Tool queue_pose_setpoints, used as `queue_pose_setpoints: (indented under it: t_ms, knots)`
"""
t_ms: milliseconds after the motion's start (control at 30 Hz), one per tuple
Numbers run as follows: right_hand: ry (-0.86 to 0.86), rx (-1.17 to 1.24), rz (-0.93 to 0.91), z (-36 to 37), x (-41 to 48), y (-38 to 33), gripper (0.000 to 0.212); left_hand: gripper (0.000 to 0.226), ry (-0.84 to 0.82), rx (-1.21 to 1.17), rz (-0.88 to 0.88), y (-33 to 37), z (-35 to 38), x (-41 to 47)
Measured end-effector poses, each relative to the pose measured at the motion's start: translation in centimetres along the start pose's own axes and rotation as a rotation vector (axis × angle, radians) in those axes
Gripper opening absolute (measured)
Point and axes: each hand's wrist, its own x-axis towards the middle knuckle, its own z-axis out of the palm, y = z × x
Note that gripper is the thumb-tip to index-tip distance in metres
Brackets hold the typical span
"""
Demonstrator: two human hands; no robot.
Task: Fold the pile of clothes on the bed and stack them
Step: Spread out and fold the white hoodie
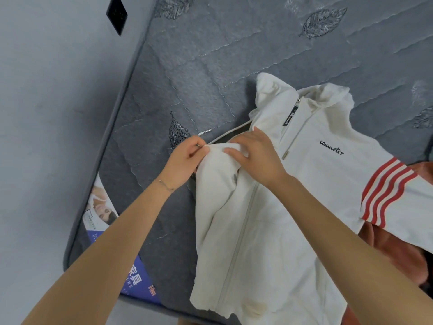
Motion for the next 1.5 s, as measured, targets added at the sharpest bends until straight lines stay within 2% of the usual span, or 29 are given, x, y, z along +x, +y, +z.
queue_pose_setpoints:
  t_ms: [100, 233, 367, 433, 467, 633, 700, 767, 867, 1000, 1167, 1233, 1300, 1367, 1467, 1500]
  knots:
    - [0.138, 0.073, 0.012, -0.9, 0.7, -0.2, 0.028, 0.02, 0.086, 0.139, 0.125, 1.7, -1.0, 0.8]
    - [0.243, 0.242, 0.135, -2.9, 2.0, -1.0, 0.018, 0.021, 0.095, 0.024, 0.172, 4.1, -1.3, 1.7]
    - [0.256, 0.408, 0.165, -4.0, 1.7, -1.3, 0.008, 0.052, -0.15, 0.043, 0.002, 2.0, -0.7, 1.3]
    - [0.213, 0.416, 0.188, -3.9, 1.0, -0.8, 0.007, 0.076, -0.252, 0.014, -0.117, 0.3, -0.7, 0.6]
    - [0.159, 0.39, 0.196, -3.8, 0.6, -0.3, 0.007, 0.08, -0.279, -0.006, -0.164, -0.4, -0.8, 0.3]
    - [-0.194, 0.19, 0.316, -2.2, -2.0, 2.6, 0.014, 0.061, -0.402, -0.005, -0.248, -2.5, -0.5, -1.3]
    - [-0.202, 0.19, 0.388, -1.9, -3.3, 3.5, 0.014, 0.053, -0.49, 0.108, -0.232, -3.3, -0.8, -1.7]
    - [-0.139, 0.24, 0.45, -2.0, -4.2, 4.1, 0.01, 0.045, -0.491, 0.191, -0.194, -3.8, -1.1, -1.9]
    - [-0.098, 0.267, 0.474, -2.4, -4.8, 4.3, 0.016, 0.04, -0.337, 0.133, -0.103, -4.2, -1.7, -1.6]
    - [-0.056, 0.273, 0.449, -3.0, -4.1, 3.8, 0.014, 0.03, -0.202, 0.034, -0.032, -2.0, -2.4, -1.2]
    - [0.14, 0.36, 0.388, -4.5, -1.4, 1.3, 0.012, 0.018, 0.102, 0.078, 0.141, 3.7, -4.5, -0.4]
    - [0.156, 0.393, 0.329, -5.2, -0.6, 0.0, 0.02, 0.019, 0.163, 0.117, 0.189, 5.7, -6.1, -0.2]
    - [0.131, 0.415, 0.297, -5.3, -0.2, -0.7, 0.018, 0.019, 0.139, 0.21, 0.199, 6.4, -7.5, -0.3]
    - [0.059, 0.388, 0.327, -4.7, -0.2, -0.9, 0.017, 0.02, 0.027, 0.323, 0.149, 5.8, -8.5, -0.8]
    - [-0.219, 0.368, 0.411, -3.4, -1.2, -0.6, 0.025, 0.016, -0.176, 0.457, -0.021, 3.5, -8.8, -1.9]
    - [-0.323, 0.373, 0.424, -3.0, -1.7, -0.5, 0.027, 0.024, -0.215, 0.472, -0.082, 2.4, -8.7, -2.2]
